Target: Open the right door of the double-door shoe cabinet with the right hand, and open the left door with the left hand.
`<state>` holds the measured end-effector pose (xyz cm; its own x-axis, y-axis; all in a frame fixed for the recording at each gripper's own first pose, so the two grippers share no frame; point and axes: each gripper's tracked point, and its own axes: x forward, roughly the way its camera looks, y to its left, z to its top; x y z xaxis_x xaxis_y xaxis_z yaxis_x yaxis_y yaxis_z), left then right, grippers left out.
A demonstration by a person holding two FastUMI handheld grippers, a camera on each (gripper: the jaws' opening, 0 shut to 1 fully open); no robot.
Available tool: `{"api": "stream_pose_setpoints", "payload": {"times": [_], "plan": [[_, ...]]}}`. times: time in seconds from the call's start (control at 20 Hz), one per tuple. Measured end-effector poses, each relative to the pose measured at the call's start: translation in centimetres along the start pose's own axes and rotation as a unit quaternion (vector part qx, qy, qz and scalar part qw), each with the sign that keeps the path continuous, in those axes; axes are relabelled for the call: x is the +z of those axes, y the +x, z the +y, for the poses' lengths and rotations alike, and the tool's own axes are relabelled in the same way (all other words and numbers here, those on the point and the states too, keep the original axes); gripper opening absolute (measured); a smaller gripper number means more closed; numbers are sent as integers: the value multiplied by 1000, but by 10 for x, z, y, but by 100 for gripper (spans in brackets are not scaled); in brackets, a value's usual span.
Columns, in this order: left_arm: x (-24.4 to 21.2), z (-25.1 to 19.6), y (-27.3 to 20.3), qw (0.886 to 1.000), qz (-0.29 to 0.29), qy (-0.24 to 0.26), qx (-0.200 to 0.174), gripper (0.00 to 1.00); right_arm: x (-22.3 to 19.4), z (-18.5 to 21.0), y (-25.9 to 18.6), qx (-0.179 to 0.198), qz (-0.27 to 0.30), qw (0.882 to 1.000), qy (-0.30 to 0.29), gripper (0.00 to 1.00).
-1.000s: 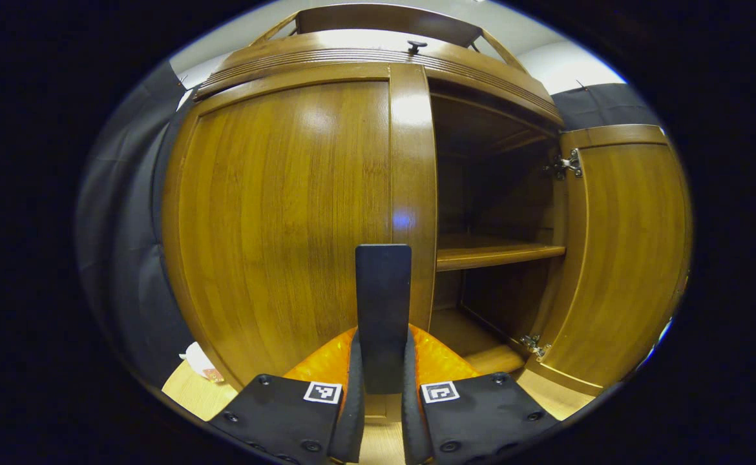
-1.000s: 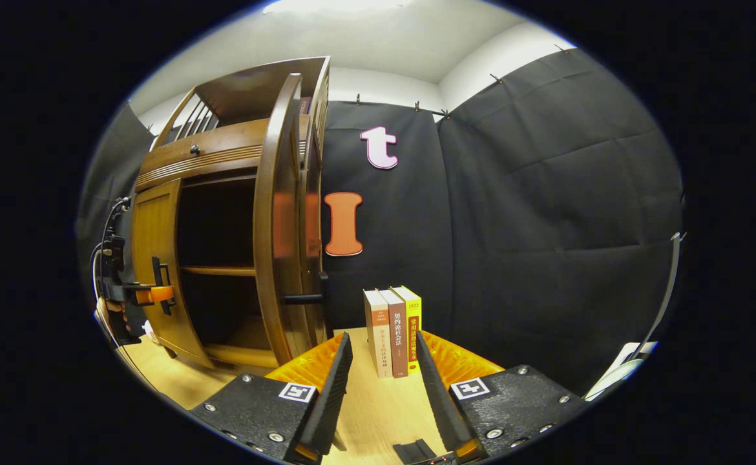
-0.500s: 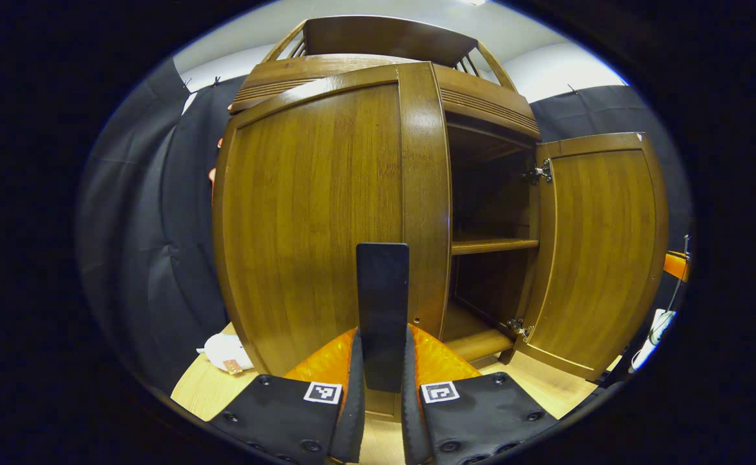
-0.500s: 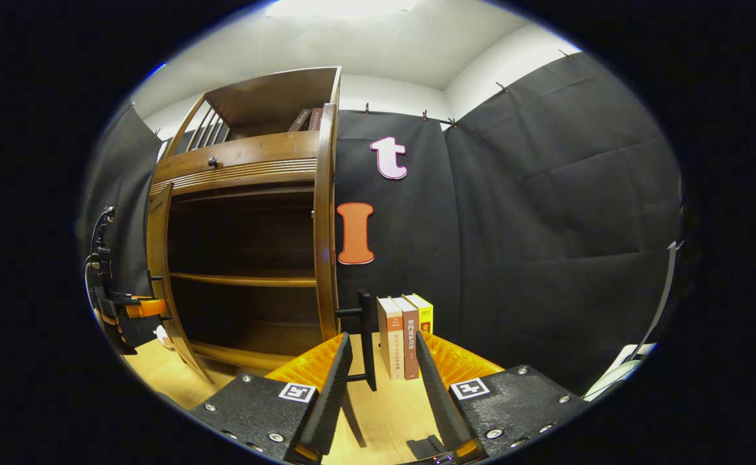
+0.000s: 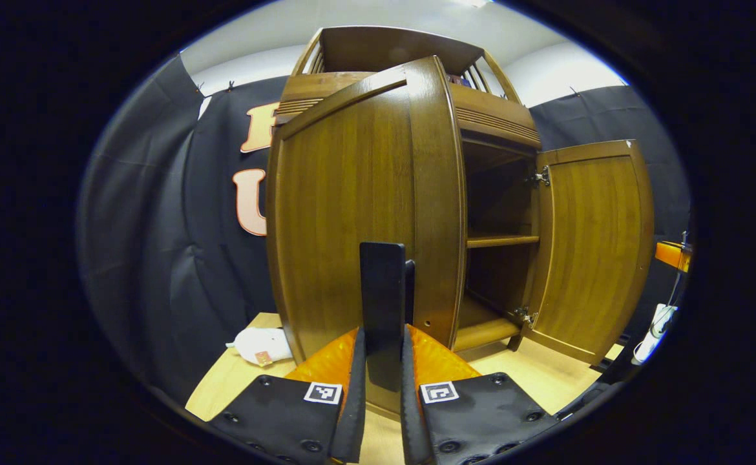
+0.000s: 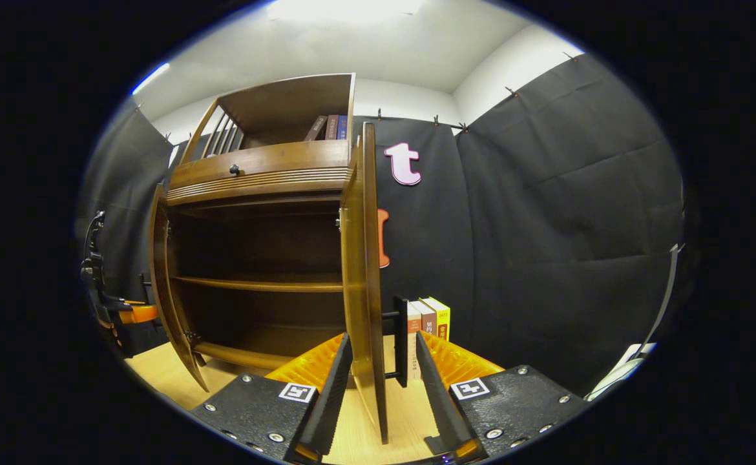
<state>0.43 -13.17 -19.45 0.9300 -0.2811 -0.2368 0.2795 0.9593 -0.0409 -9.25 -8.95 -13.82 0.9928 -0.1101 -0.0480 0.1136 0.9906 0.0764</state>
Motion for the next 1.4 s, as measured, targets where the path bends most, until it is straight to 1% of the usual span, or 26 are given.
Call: {"api": "stream_pose_setpoints", "payload": {"times": [0.05, 0.1, 0.15, 0.2, 0.25, 0.3, 0.35, 0.4, 0.45, 0.55, 0.6, 0.65, 0.7, 0.75, 1.15, 1.4], "plan": [[0, 6, -7, 1000, 1, 2, 6, 28, 0, 4, 0, 2, 0, 1000, 1, 67], [-1, 15, -12, 1000, 1, 5, 11, 27, -1, 8, -1, 5, 0, 1000, 3, 62], [0, 24, -18, 1000, 3, 3, 19, 27, -2, 12, 0, 8, 1, 1000, 5, 62], [0, 31, -20, 1000, 1, 3, 21, 20, -2, 16, -1, 11, 1, 1000, 7, 62], [-1, 36, -24, 1000, 2, 0, 24, 17, -2, 21, -1, 14, 1, 1000, 9, 62], [0, 43, -27, 1000, 1, -1, 29, 17, -3, 24, -1, 16, 2, 1000, 10, 64], [0, 50, -32, 999, 3, 1, 37, 20, -4, 29, 0, 19, 3, 1000, 10, 67], [1, 62, -37, 998, 4, 2, 58, 20, -3, 34, 0, 23, 3, 1000, 10, 67], [3, 73, -39, 998, -1, 5, 70, 16, -3, 39, 0, 26, 2, 1000, 9, 67], [1, 85, -47, 997, -1, 4, 72, 9, -3, 48, 1, 32, 2, 999, 10, 67], [0, 92, -48, 997, 2, 2, 72, 13, -2, 53, 1, 35, 2, 999, 11, 67], [1, 97, -51, 997, 1, 1, 73, 9, -2, 58, 2, 37, 2, 999, 12, 67], [0, 104, -52, 997, 2, -6, 80, 12, -2, 63, 2, 40, 1, 999, 12, 67], [1, 110, -56, 997, 2, -4, 80, 6, -2, 67, 2, 42, 1, 999, 11, 67], [1, 137, -65, 997, 0, 1, 77, 7, -7, 93, 7, 50, 9, 999, 15, 67], [-1, 155, -73, 996, -1, -2, 84, 6, -7, 110, 12, 57, 10, 998, 19, 67]]}}
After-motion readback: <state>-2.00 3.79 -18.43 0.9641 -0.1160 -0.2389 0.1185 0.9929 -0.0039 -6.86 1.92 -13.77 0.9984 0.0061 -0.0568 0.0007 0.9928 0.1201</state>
